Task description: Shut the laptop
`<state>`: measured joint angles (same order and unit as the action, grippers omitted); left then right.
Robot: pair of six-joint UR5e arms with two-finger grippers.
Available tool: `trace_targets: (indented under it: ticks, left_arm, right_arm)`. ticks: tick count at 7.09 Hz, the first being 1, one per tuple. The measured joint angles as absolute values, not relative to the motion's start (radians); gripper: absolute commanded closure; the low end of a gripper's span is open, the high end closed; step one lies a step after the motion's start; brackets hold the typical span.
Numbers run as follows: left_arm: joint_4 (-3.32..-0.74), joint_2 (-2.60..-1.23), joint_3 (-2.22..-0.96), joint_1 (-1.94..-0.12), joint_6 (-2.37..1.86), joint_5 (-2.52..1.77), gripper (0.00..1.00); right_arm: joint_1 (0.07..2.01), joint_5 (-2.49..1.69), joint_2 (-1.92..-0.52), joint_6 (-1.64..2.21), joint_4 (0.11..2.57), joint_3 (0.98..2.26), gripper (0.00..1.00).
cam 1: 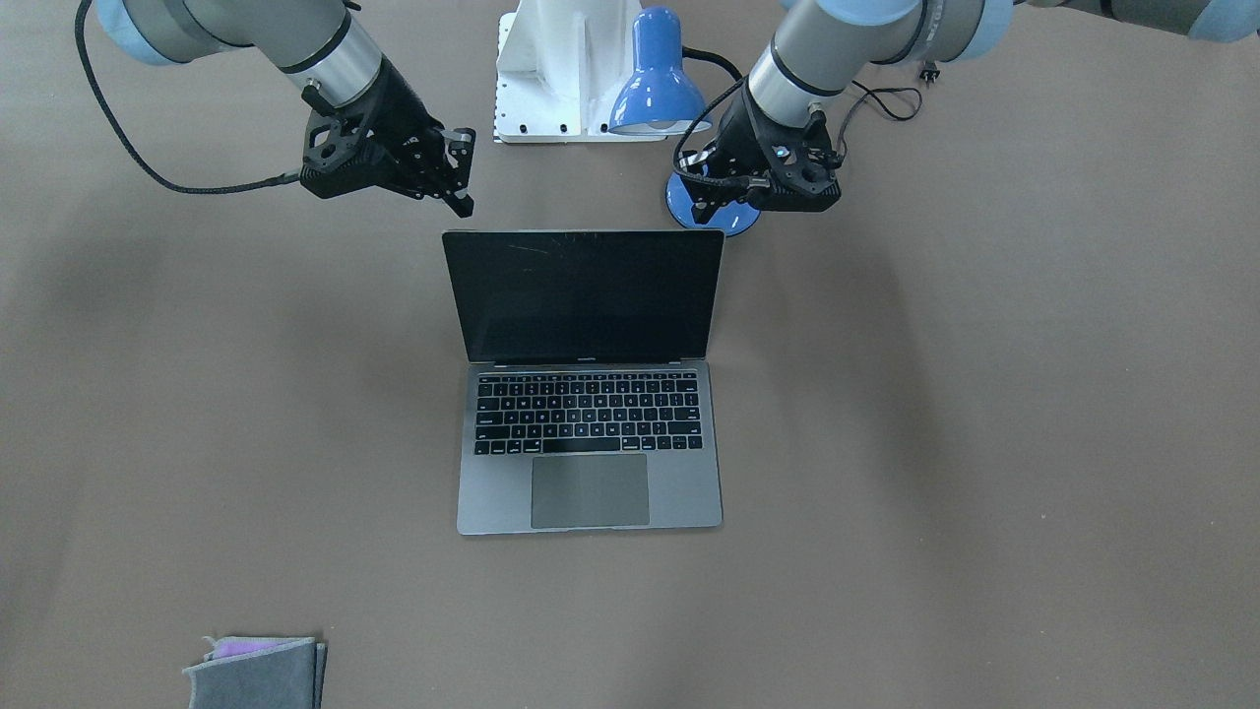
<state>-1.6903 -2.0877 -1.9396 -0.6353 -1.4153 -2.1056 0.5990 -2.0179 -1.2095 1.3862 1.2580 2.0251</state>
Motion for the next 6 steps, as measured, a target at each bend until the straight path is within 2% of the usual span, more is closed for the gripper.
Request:
trace_targets:
  ticks: [3,6]
  left_arm:
    - [-1.711,-2.12,-1.898,-0.661,-1.404,-2.078,1.0]
    - [-1.773,-2.15,-1.816,-0.696,-1.379,-2.048,1.0]
  right_arm:
    - [0.618,-1.987,-1.145,1.383,1.324,1.997,1.0]
    - [0.668,-1.983,-1.065,1.38,1.335,1.901,1.0]
